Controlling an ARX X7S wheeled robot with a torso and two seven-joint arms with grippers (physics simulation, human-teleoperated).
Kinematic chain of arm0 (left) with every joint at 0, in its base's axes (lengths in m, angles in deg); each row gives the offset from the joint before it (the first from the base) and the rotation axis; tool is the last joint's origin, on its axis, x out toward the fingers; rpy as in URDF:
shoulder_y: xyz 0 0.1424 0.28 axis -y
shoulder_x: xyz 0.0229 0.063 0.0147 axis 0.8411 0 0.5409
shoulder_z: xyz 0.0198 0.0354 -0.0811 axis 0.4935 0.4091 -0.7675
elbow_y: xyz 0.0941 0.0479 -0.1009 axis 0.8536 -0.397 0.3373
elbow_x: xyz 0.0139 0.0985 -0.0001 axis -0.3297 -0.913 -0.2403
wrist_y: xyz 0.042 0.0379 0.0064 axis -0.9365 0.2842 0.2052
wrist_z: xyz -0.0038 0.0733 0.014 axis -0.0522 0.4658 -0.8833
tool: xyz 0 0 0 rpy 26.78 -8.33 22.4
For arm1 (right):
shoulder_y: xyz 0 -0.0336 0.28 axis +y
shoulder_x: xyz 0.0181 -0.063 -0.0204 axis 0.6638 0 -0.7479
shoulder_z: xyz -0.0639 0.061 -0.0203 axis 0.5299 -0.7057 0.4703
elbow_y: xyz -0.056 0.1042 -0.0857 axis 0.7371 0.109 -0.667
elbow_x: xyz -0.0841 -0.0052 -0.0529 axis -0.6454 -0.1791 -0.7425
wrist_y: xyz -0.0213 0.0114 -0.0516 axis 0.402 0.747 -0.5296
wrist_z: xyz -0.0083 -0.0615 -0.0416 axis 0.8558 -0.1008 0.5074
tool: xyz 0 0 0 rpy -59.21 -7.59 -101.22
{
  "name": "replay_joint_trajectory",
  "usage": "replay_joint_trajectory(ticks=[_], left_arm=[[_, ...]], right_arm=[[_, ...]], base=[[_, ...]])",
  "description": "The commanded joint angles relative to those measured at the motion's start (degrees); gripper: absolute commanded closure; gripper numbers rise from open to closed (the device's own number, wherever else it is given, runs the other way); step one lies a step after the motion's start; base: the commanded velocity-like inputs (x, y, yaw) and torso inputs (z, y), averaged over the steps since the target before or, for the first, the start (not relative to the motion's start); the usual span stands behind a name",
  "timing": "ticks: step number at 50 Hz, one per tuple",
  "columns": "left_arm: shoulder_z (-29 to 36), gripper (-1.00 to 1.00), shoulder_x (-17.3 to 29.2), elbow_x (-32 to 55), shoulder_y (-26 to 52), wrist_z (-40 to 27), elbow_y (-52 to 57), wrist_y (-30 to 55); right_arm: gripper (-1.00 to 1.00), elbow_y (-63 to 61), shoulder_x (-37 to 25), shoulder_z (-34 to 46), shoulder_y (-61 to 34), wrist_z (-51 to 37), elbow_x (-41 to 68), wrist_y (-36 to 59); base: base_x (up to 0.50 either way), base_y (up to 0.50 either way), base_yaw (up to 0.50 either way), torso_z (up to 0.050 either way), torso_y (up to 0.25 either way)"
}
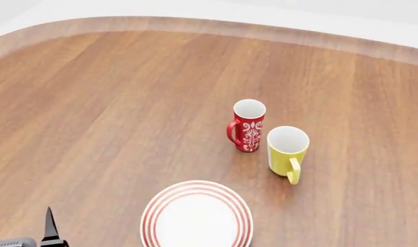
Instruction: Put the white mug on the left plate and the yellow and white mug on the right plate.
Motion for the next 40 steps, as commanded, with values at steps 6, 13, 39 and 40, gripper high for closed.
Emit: replay_joint_trajectory(ticks=[6,13,39,40], left_arm=[[-0.91,-1.00,-0.76,0.66,-1.34,1.91,2.79,0.00],[-0.61,-1.00,-0.73,0.57,-1.31,1.55,2.85,-0.02],[0.07,-1.00,-0.33,0.85,-1.36,0.55,3.26,0.07],[0.11,-1.00,-0.33,0.85,-1.36,0.52,3.27,0.04]], right_arm=[[-1.00,3.01,-0.63,1.47,-1.94,9.37,2.50,-4.30],[-1.00,2.31,-2.70,2.40,-4.94,11.31,4.71,4.30],[-1.00,3.61,-4.47,2.68,-13.78,13.37,9.02,17.51],[-1.00,4.01,-4.39,2.81,-14.32,13.49,9.01,17.93]], base=[[0.00,0.00,0.00,0.000,0.000],[0.00,0.00,0.00,0.000,0.000],[0.00,0.00,0.00,0.000,0.000],[0.00,0.00,0.00,0.000,0.000]])
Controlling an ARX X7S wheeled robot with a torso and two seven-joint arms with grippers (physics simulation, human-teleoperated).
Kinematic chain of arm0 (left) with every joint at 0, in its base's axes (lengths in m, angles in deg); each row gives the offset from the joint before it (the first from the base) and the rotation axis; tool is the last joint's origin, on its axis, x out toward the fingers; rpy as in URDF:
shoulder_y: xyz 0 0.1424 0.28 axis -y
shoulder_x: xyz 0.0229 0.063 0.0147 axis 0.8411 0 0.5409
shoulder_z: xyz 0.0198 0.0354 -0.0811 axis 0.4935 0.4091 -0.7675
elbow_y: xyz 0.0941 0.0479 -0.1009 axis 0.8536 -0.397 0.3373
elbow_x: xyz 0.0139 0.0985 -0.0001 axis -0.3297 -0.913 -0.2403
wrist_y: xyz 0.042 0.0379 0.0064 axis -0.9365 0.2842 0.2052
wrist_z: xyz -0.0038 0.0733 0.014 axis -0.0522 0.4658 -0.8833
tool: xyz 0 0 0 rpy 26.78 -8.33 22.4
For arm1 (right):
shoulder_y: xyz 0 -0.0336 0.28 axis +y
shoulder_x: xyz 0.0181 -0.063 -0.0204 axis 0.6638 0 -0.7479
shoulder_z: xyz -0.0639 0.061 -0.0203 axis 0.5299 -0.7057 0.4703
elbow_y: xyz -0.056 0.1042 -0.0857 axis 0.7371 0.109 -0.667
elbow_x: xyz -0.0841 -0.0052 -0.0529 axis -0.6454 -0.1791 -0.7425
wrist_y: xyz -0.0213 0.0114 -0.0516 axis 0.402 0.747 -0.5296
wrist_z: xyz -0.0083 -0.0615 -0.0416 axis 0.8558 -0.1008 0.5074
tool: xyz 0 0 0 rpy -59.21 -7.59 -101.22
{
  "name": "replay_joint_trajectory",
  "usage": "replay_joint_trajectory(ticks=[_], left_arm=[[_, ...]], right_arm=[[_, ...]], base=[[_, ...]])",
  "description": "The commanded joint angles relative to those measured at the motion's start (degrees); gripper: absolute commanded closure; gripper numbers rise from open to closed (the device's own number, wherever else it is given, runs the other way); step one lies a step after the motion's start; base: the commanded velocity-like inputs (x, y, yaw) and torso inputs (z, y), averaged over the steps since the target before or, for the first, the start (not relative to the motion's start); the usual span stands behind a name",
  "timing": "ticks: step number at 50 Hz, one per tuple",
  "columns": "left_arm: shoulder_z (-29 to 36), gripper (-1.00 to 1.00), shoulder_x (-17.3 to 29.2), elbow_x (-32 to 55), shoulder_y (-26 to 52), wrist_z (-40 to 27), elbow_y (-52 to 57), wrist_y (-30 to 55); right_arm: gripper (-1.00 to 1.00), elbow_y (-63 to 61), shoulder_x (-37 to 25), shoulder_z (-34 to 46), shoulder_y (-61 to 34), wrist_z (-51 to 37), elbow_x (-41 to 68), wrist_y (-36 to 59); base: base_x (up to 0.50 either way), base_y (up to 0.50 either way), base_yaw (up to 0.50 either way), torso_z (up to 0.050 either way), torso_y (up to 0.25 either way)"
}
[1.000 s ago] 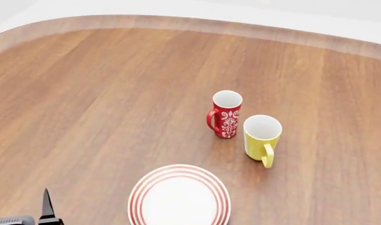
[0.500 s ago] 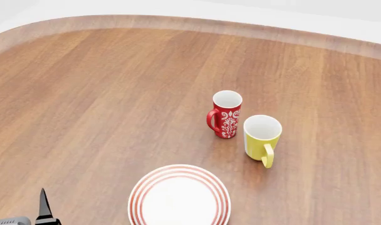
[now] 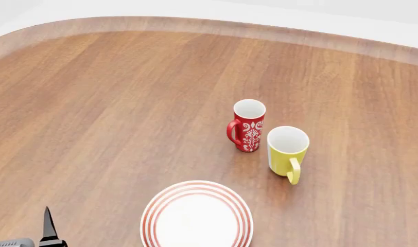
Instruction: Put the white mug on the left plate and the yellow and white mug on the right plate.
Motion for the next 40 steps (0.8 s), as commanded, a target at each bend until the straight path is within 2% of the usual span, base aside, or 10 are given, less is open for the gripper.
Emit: replay_joint_trajectory(ticks=[1,24,40], left_arm=[[-0.71,-1.00,-0.93,0.25,-0.71,2.48,1.28,-0.51],[-0.05,-1.00,-0.48,0.42,-0.90,1.80,1.58,-0.67],[0.48,-1.00,-0.26,0.52,-1.05,1.22,1.94,-0.60]], right_arm=[[-1.00,1.59,0.58,-0.42,-4.59,3.07,-0.56,5.48],[-1.00,3.15,2.60,4.15,-13.07,5.32,-2.05,12.15],[-1.00,7.96,5.38,7.90,-17.57,7.55,-4.18,12.07]], base=[[0.00,0.00,0.00,0.000,0.000],[0.00,0.00,0.00,0.000,0.000],[0.00,0.00,0.00,0.000,0.000]])
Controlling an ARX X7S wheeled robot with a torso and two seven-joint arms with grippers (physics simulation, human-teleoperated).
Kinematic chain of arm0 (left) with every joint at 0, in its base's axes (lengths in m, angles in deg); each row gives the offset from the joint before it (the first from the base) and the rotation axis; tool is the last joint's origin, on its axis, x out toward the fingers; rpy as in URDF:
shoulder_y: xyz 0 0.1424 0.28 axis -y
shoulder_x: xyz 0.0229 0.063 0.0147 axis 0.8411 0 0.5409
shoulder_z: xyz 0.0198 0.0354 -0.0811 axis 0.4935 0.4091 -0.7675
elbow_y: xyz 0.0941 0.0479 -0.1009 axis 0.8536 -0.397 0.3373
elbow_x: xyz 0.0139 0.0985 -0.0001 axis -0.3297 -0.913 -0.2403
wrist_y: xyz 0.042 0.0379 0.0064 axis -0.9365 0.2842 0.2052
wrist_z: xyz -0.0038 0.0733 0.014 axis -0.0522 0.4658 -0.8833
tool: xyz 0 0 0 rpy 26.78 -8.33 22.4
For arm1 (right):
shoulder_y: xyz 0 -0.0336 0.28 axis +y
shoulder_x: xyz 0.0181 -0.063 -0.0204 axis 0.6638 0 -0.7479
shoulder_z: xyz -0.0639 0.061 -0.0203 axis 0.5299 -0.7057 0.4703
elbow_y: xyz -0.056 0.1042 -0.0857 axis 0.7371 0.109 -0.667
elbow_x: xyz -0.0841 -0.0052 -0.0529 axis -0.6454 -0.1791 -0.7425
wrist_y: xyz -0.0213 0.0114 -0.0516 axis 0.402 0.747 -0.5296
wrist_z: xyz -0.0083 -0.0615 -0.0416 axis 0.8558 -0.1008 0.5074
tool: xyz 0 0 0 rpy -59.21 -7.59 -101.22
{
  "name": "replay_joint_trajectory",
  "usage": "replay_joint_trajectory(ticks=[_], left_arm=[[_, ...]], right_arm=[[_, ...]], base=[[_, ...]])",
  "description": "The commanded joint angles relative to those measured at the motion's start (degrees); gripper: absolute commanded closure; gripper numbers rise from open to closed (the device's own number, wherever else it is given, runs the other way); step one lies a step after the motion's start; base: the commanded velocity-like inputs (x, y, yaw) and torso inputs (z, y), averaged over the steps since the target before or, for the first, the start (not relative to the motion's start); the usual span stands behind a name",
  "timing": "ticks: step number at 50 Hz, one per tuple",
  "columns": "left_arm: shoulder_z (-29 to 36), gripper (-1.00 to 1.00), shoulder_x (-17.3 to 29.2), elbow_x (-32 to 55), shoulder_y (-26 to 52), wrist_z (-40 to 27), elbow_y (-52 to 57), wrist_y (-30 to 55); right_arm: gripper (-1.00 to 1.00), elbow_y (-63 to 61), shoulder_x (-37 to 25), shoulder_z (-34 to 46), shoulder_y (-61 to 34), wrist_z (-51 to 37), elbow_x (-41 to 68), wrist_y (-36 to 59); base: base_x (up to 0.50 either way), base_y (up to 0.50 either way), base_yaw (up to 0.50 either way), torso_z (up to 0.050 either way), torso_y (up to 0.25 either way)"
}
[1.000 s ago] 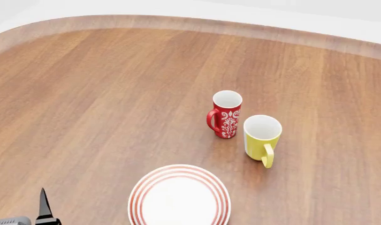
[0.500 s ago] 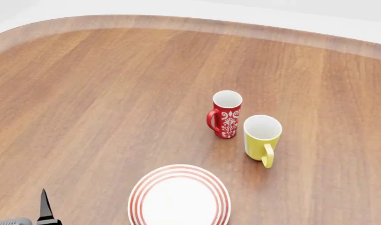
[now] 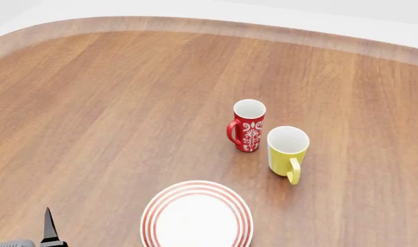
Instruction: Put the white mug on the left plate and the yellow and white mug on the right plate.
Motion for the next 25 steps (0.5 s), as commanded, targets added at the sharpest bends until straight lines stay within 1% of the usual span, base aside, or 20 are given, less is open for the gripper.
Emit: replay_joint_trajectory(ticks=[1,12,25], left_arm=[[-0.69,-1.00,-0.90,0.30,-0.69,2.53,1.23,-0.40],[-0.36,-1.00,-0.67,0.52,-0.73,2.21,1.46,-0.38],[0.09,-1.00,-0.48,0.61,-0.84,1.79,1.64,-0.56]], right_arm=[[-1.00,4.31,3.22,1.21,-3.53,3.53,-2.78,-0.10],[-1.00,7.36,5.38,3.80,-6.51,5.09,-4.00,0.21],[-1.00,14.77,7.80,5.31,-8.05,6.49,-4.75,-2.70]], base=[[0.00,0.00,0.00,0.000,0.000],[0.00,0.00,0.00,0.000,0.000],[0.00,0.00,0.00,0.000,0.000]])
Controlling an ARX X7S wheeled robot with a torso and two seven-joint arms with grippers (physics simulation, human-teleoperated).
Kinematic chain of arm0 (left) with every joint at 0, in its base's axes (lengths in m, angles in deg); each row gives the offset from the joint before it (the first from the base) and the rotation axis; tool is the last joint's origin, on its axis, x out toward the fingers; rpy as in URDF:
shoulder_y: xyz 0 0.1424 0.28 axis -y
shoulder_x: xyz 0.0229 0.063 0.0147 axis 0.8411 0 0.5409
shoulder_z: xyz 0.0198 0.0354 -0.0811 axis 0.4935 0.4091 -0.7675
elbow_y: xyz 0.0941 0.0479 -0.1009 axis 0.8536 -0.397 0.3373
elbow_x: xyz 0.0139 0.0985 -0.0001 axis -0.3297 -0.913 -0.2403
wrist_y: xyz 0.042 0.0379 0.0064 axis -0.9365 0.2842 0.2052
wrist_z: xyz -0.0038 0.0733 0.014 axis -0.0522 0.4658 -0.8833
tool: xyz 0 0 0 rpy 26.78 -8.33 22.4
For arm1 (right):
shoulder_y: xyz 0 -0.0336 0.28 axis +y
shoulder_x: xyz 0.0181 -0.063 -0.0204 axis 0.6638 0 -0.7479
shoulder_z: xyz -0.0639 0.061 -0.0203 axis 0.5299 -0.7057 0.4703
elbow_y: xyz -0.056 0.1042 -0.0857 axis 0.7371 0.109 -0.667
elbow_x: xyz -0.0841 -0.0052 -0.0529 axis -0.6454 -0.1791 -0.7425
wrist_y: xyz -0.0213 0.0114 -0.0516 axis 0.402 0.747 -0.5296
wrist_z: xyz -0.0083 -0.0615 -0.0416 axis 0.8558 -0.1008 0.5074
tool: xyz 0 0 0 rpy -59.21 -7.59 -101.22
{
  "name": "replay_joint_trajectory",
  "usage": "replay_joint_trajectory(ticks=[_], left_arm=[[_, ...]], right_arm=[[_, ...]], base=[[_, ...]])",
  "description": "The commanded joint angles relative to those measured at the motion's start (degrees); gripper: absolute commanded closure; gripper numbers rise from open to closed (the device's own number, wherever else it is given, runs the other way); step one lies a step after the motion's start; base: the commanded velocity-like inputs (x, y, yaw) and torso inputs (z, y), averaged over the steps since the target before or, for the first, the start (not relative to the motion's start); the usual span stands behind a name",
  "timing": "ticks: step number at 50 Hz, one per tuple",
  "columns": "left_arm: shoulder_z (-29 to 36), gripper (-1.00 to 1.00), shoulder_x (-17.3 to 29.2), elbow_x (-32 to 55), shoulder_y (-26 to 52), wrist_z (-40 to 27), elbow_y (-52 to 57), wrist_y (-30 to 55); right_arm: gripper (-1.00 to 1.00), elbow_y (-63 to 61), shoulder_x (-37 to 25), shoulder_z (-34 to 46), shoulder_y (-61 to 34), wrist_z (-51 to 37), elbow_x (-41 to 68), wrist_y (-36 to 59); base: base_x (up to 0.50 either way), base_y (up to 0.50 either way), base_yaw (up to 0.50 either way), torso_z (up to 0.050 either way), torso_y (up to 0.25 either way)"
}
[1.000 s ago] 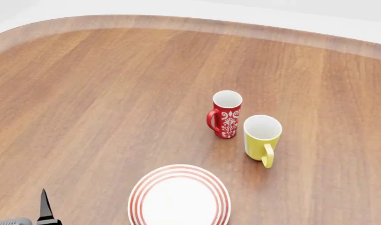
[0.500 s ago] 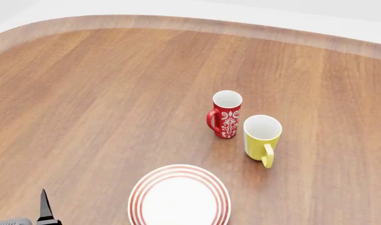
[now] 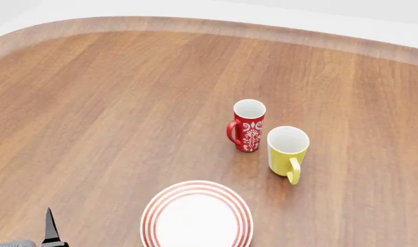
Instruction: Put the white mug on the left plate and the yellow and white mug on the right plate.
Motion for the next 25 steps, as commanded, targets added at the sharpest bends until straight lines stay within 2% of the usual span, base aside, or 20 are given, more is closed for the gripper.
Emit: replay_joint_trajectory(ticks=[1,25], left_arm=[[-0.65,-1.00,-0.90,0.26,-0.76,2.53,1.31,-0.54],[-0.34,-1.00,-0.39,0.79,-0.87,1.70,1.93,-0.51]], right_arm=[[-1.00,7.07,3.43,0.14,-1.75,3.31,-2.13,-2.57],[-1.00,13.18,5.65,3.48,-2.73,4.74,-4.11,-4.71]], base=[[0.00,0.00,0.00,0.000,0.000],[0.00,0.00,0.00,0.000,0.000]])
